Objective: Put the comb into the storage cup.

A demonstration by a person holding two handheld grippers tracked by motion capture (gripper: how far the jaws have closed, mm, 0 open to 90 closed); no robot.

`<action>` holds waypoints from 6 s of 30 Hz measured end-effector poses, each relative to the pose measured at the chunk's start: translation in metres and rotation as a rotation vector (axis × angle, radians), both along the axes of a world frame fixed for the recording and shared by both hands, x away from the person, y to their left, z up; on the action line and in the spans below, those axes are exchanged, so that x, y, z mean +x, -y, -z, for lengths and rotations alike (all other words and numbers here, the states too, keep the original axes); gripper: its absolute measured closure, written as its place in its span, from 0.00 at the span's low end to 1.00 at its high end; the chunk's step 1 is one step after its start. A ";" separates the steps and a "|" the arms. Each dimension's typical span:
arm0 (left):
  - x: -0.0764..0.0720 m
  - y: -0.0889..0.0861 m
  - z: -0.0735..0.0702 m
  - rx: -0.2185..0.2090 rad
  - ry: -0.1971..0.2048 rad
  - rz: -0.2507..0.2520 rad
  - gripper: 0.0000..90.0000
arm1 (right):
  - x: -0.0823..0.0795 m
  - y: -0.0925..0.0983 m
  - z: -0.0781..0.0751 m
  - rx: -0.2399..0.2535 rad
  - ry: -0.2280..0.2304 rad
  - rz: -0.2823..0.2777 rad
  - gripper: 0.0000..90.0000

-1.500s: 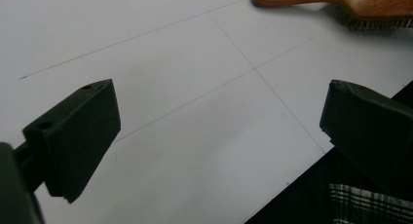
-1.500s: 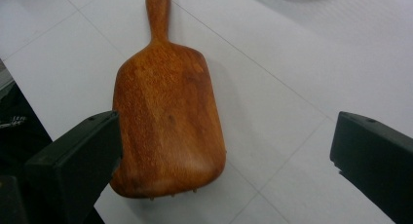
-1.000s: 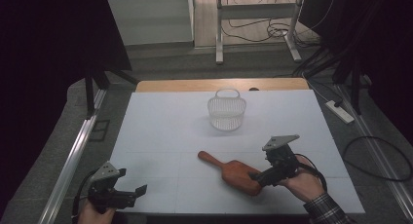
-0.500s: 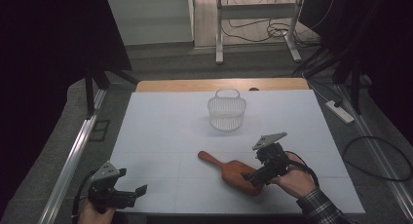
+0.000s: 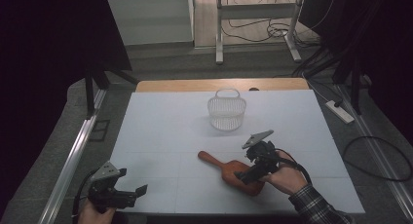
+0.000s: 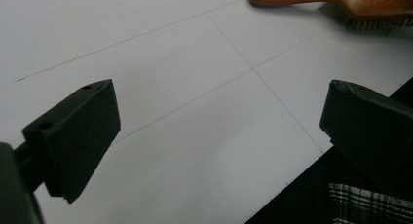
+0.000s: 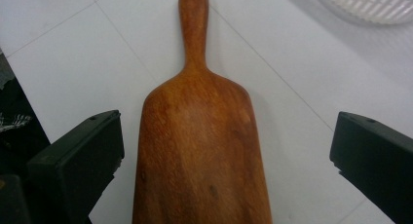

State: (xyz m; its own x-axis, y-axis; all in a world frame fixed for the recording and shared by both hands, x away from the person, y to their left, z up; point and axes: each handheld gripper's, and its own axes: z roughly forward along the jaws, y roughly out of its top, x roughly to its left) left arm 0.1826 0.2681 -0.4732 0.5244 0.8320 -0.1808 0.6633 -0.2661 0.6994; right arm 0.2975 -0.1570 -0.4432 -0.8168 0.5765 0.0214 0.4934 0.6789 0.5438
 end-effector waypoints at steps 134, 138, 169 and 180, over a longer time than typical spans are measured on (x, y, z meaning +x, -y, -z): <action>0.001 0.003 0.000 0.018 -0.003 0.016 0.03 | 0.076 -0.027 0.056 -0.220 -0.138 -0.041 1.00; 0.002 0.003 0.000 0.019 -0.003 0.016 0.03 | 0.074 -0.016 0.055 -0.232 -0.137 -0.027 1.00; 0.003 0.005 0.000 0.036 -0.006 0.021 0.03 | 0.020 0.044 0.052 -0.195 -0.174 -0.019 1.00; 0.003 0.006 0.000 0.041 -0.006 0.023 0.03 | 0.001 0.047 0.050 -0.179 -0.180 -0.033 1.00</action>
State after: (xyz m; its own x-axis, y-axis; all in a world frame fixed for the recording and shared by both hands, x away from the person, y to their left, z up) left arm 0.1859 0.2622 -0.4732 0.5426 0.8265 -0.1499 0.6610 -0.3100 0.6834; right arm 0.2989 -0.2039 -0.4932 -0.8278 0.5569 0.0680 0.5469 0.7739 0.3192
